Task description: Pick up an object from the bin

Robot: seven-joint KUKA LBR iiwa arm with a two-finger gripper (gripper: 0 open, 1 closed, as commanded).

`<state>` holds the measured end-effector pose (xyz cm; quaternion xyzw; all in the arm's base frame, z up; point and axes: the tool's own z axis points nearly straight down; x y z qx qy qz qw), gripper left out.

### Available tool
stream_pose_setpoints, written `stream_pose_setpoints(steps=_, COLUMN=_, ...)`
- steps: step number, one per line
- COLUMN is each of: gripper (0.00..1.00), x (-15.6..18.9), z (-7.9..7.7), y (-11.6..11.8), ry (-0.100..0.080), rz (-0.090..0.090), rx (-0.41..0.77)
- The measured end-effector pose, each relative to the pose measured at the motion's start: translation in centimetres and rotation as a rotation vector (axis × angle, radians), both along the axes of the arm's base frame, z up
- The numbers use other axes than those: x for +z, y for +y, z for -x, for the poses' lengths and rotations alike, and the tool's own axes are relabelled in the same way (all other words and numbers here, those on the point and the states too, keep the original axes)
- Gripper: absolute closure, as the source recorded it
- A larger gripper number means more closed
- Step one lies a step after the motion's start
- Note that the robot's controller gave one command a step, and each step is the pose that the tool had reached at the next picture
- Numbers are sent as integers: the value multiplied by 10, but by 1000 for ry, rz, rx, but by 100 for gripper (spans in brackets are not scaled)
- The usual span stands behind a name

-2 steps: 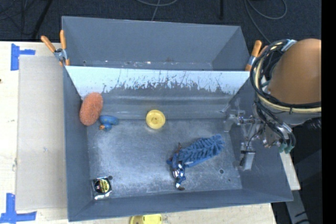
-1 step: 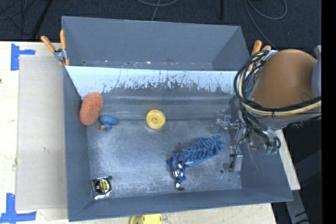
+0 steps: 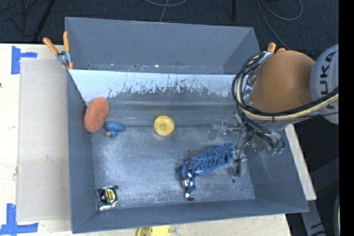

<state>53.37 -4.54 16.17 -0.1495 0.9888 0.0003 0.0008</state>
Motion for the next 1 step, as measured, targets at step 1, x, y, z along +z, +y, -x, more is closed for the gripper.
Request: stream_pose_setpoints(steps=1, gripper=0, x=-25, z=-3, y=-12, ry=5, rz=0, rx=24)
